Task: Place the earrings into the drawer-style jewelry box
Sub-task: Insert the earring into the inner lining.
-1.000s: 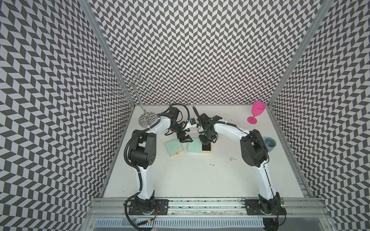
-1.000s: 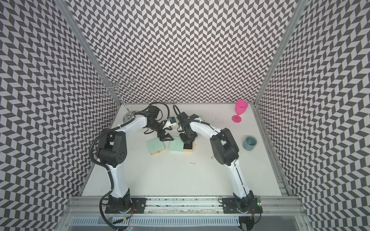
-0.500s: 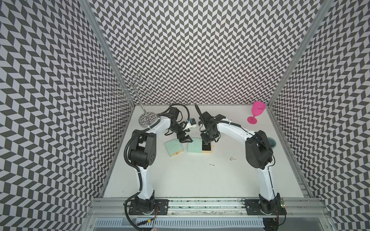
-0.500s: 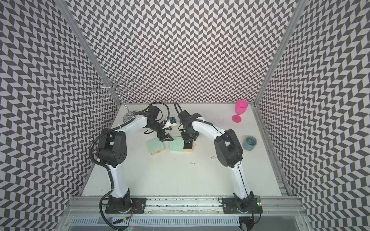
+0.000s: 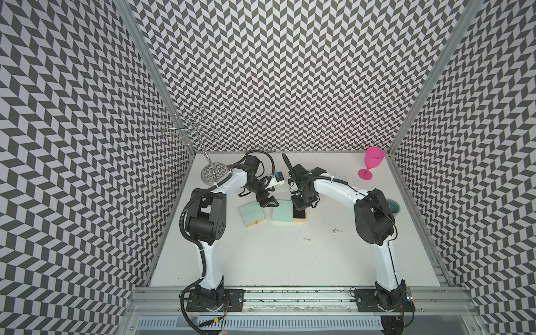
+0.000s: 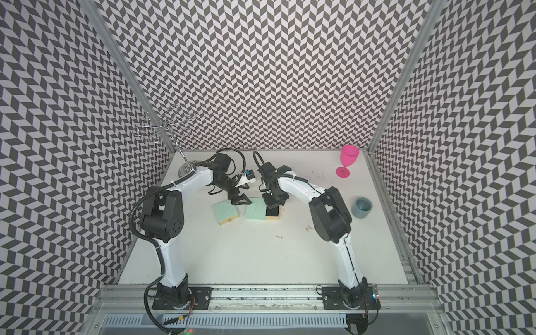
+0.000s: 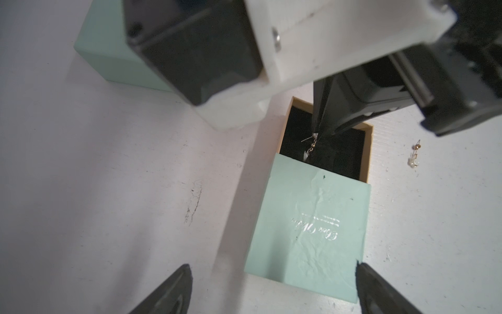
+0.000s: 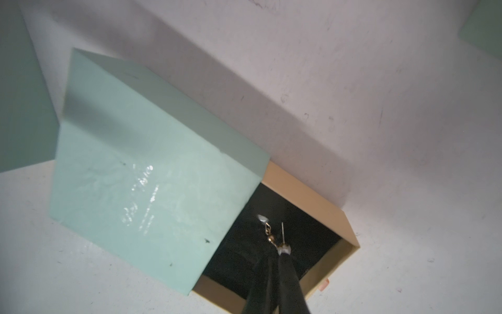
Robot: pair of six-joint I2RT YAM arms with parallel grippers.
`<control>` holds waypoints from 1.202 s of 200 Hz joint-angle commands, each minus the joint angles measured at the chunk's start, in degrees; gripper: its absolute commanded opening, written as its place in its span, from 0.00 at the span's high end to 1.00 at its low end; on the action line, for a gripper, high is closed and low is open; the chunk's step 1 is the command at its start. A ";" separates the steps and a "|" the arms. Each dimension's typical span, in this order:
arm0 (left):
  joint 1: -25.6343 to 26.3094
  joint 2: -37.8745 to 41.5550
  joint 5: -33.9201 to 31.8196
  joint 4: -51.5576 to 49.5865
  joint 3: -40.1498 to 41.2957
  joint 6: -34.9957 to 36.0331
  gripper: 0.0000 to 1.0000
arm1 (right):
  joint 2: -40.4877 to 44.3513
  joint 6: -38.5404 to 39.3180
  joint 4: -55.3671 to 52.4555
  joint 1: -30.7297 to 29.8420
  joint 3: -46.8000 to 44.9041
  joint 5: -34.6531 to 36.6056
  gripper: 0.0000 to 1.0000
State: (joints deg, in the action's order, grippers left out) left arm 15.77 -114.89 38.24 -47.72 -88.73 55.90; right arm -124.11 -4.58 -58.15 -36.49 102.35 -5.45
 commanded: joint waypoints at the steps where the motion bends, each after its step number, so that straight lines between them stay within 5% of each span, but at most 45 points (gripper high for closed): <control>1: 0.14 -0.25 0.61 -1.21 -1.01 1.35 0.06 | -0.80 -0.48 1.00 0.40 -0.92 -0.50 0.91; 104: -0.13 -0.27 0.78 -1.23 -0.98 1.27 0.06 | -2.04 0.34 1.47 1.25 0.58 -4.10 0.90; 173: -0.56 -0.86 0.49 -2.31 -6.30 1.21 0.05 | 7.85 0.00 1.94 1.58 0.60 1.38 0.83; 240: -0.56 1.62 0.25 -3.92 -9.88 0.38 0.05 | 21.92 -2.95 2.72 1.68 -17.14 2.75 0.84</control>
State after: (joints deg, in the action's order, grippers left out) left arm 15.29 -115.24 38.17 -49.19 -96.75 55.86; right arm -107.72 -5.87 -56.05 -35.07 91.85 -3.22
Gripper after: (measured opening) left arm 0.947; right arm 0.157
